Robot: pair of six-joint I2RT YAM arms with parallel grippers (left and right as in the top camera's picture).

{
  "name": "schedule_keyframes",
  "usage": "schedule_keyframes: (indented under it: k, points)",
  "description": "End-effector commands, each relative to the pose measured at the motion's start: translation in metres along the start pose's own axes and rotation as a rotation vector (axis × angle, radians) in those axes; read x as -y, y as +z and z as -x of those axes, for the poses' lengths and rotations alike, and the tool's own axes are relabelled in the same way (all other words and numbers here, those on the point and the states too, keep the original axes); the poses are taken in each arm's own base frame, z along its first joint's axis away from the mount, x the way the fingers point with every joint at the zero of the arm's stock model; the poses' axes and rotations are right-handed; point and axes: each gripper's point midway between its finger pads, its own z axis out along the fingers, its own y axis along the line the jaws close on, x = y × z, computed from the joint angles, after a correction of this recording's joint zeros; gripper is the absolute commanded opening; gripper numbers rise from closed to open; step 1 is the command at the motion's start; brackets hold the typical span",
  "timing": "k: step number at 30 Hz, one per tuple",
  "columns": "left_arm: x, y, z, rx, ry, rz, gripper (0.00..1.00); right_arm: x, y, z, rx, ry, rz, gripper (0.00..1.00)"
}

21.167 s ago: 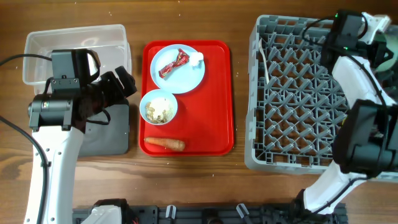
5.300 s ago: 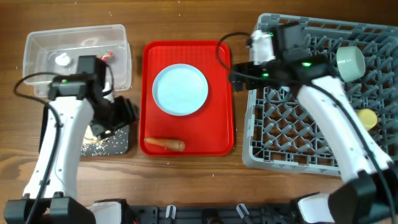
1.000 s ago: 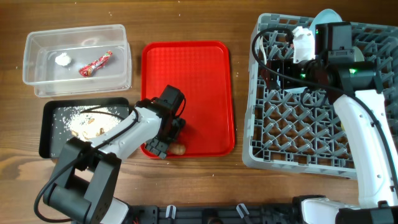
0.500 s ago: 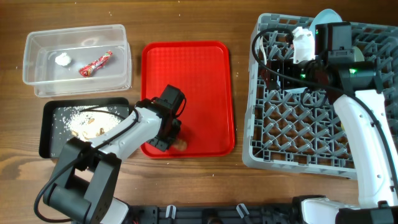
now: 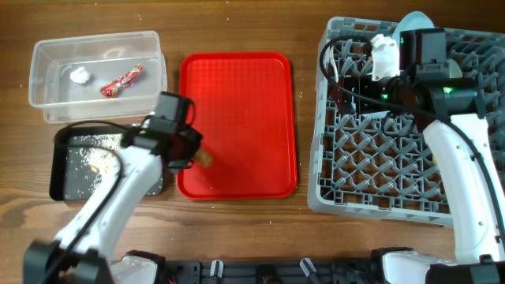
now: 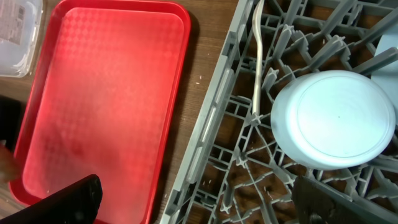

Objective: Sort waste into correct bins and load items into the dishwasher rack

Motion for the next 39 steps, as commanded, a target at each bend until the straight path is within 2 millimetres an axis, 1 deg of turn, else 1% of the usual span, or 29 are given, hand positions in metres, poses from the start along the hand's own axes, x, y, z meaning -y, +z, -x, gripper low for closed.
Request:
schedule_keyframes:
  k: [1, 2, 3, 5, 7, 8, 9, 10, 12, 14, 15, 17, 18, 19, 21, 23, 25, 26, 28, 29, 30, 31, 33, 34, 35, 36, 37, 38, 39]
  points:
    - [-0.003, -0.038, 0.051, 0.165, 0.103, -0.064, 0.20, -0.003, 0.002, 0.000, -0.005, 0.007, 0.017, 1.00]
    - [-0.018, -0.046, 0.076, 0.236, 0.031, -0.037, 0.24, -0.003, 0.002, -0.001, -0.007, 0.008, 0.017, 1.00]
    - [-0.031, -0.048, 0.092, 0.260, -0.028, -0.020, 0.26, -0.003, 0.002, -0.001, -0.007, 0.008, 0.017, 1.00]
    - [-0.067, -0.051, 0.126, 0.311, -0.168, 0.039, 0.27, -0.003, 0.002, 0.000, -0.006, 0.008, 0.017, 1.00]
    - [-0.106, -0.052, 0.152, 0.361, -0.287, 0.125, 0.29, -0.003, 0.002, -0.001, -0.006, 0.008, 0.017, 1.00]
    - [-0.128, -0.048, 0.161, 0.358, -0.354, 0.166, 0.29, -0.003, 0.002, 0.000, -0.006, 0.007, 0.017, 1.00]
    - [-0.138, -0.044, 0.165, 0.351, -0.384, 0.189, 0.29, -0.003, 0.002, 0.000, -0.006, 0.008, 0.017, 1.00]
    - [-0.152, -0.035, 0.168, 0.333, -0.420, 0.223, 0.29, -0.003, 0.002, 0.000, -0.006, 0.007, 0.017, 1.00]
    - [-0.171, -0.014, 0.170, 0.286, -0.462, 0.282, 0.29, -0.003, 0.002, 0.000, -0.006, 0.008, 0.017, 1.00]
    - [-0.180, 0.002, 0.172, 0.260, -0.478, 0.310, 0.29, -0.003, 0.002, 0.000, -0.006, 0.008, 0.017, 1.00]
    - [-0.181, 0.008, 0.173, 0.255, -0.478, 0.314, 0.29, -0.003, 0.002, -0.001, -0.006, 0.007, 0.017, 1.00]
    - [-0.182, 0.014, 0.174, 0.249, -0.478, 0.319, 0.29, -0.003, 0.002, -0.001, -0.006, 0.007, 0.017, 1.00]
    - [-0.182, 0.015, 0.174, 0.249, -0.478, 0.319, 0.32, -0.003, 0.002, -0.001, -0.007, 0.007, 0.017, 1.00]
    - [-0.182, 0.015, 0.175, 0.252, -0.478, 0.316, 0.39, -0.003, 0.002, -0.001, -0.006, 0.008, 0.017, 1.00]
    - [-0.182, 0.015, 0.175, 0.252, -0.478, 0.316, 0.44, -0.003, 0.002, -0.001, -0.006, 0.008, 0.017, 1.00]
    - [-0.180, 0.012, 0.177, 0.259, -0.478, 0.308, 0.44, -0.003, 0.002, -0.001, -0.007, 0.007, 0.017, 1.00]
    - [-0.170, 0.004, 0.183, 0.273, -0.476, 0.265, 0.50, -0.003, 0.002, -0.001, -0.006, 0.007, 0.017, 1.00]
    - [-0.148, -0.012, 0.193, 0.290, -0.470, 0.163, 0.55, -0.003, 0.002, 0.000, -0.005, 0.007, 0.017, 1.00]
    - [-0.110, -0.039, 0.204, 0.304, -0.440, -0.017, 0.56, -0.003, 0.002, 0.001, -0.002, 0.006, 0.017, 1.00]
    - [-0.083, -0.053, 0.205, 0.295, -0.353, -0.133, 0.54, -0.003, 0.002, 0.001, 0.000, 0.006, 0.017, 1.00]
    - [-0.054, -0.065, 0.202, 0.282, -0.249, -0.248, 0.54, -0.003, 0.002, 0.001, 0.001, 0.006, 0.017, 1.00]
    - [-0.032, -0.072, 0.193, 0.264, -0.140, -0.321, 0.55, -0.003, 0.002, 0.001, 0.001, 0.006, 0.017, 1.00]
    - [0.003, -0.076, 0.163, 0.215, 0.154, -0.405, 0.60, -0.003, 0.002, 0.001, 0.000, 0.006, 0.017, 1.00]
    - [0.017, -0.071, 0.138, 0.169, 0.328, -0.413, 0.64, -0.003, 0.002, 0.001, 0.000, 0.006, 0.017, 1.00]
    - [0.022, -0.062, 0.107, 0.101, 0.502, -0.389, 0.73, -0.003, 0.002, 0.000, -0.002, 0.007, 0.017, 1.00]
    - [0.022, -0.056, 0.085, 0.043, 0.583, -0.368, 0.79, -0.003, 0.002, 0.000, -0.002, 0.007, 0.017, 1.00]
    - [0.001, -0.043, 0.047, -0.078, 0.673, -0.221, 0.92, -0.003, 0.002, 0.002, 0.002, 0.009, 0.018, 1.00]
    - [-0.010, -0.041, 0.037, -0.117, 0.682, -0.166, 0.96, -0.003, 0.002, 0.004, 0.013, 0.011, 0.017, 1.00]
    - [-0.020, -0.042, 0.029, -0.157, 0.683, -0.120, 0.98, -0.003, 0.002, 0.008, 0.028, 0.006, 0.017, 1.00]
